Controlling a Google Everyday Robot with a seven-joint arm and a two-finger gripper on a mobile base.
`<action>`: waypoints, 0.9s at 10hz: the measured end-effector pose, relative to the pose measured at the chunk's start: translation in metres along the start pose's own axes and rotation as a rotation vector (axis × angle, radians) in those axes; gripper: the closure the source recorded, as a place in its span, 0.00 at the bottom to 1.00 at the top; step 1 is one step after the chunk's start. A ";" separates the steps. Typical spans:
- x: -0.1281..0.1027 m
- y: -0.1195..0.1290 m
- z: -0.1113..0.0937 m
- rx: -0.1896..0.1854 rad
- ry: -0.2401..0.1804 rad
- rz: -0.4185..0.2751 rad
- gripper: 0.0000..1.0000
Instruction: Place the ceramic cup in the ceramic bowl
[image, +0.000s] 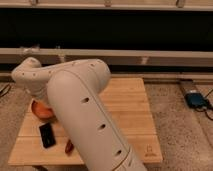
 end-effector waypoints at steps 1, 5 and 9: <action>-0.004 0.001 0.000 0.002 -0.006 -0.014 0.29; -0.006 0.001 -0.008 -0.021 -0.050 -0.068 0.29; -0.008 0.003 -0.009 -0.024 -0.054 -0.070 0.29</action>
